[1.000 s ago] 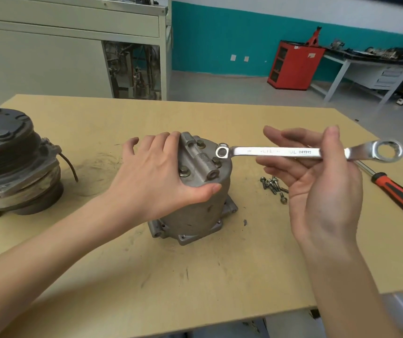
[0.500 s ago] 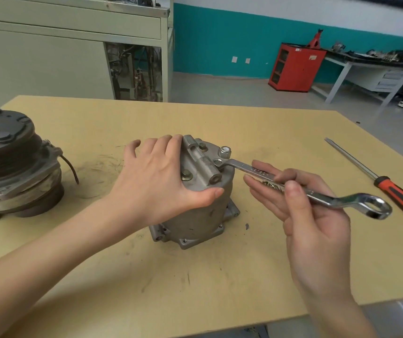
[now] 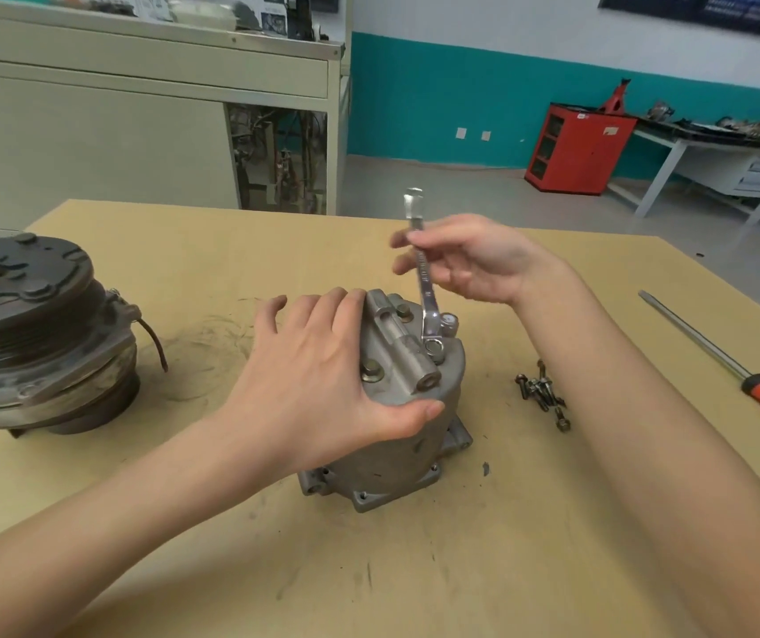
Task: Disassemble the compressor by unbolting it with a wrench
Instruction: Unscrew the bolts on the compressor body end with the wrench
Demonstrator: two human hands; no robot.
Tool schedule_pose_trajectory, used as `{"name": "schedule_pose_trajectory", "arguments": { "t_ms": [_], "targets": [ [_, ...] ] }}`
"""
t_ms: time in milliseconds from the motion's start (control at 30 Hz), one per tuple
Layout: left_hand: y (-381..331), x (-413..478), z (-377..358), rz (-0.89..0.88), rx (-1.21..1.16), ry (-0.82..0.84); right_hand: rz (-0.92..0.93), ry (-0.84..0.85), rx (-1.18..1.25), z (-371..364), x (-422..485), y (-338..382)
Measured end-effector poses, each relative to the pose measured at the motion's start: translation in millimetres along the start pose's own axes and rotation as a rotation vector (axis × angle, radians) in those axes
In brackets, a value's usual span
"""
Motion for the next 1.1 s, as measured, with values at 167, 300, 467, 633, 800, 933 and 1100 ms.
{"name": "schedule_pose_trajectory", "arguments": {
  "t_ms": [167, 300, 467, 633, 800, 933, 1100],
  "targets": [
    [-1, -1, 0, -0.004, 0.0, 0.002, -0.063, 0.226, -0.431, -48, 32, 19],
    [-1, -1, -1, -0.001, -0.025, -0.005, -0.071, 0.252, -0.319, -52, 33, 17],
    [-1, -1, -3, -0.005, -0.034, -0.029, -0.061, 0.064, 0.071, -35, 26, -1],
    [-1, -1, -2, 0.007, -0.011, -0.015, 0.069, -0.176, 0.58, -22, 15, -5],
    [0, -1, -1, 0.013, -0.01, 0.007, 0.392, -0.448, 0.659, -30, -26, 11],
    [1, 0, -3, 0.005, 0.0, 0.002, 0.78, -0.628, 0.375, -53, -86, -20],
    [0, 0, -4, 0.005, -0.001, -0.016, 1.055, -0.746, 0.171, -91, -128, -68]
  ]
}}
Point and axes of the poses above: each hand's wrist, its own x-axis towards the middle knuckle, its own z-axis out of the back of the hand, y = z × x, the point moved 1 cm from there along x, towards the middle knuckle, and after that the axes turned 7 degrees about x, right-handed, at the moved point
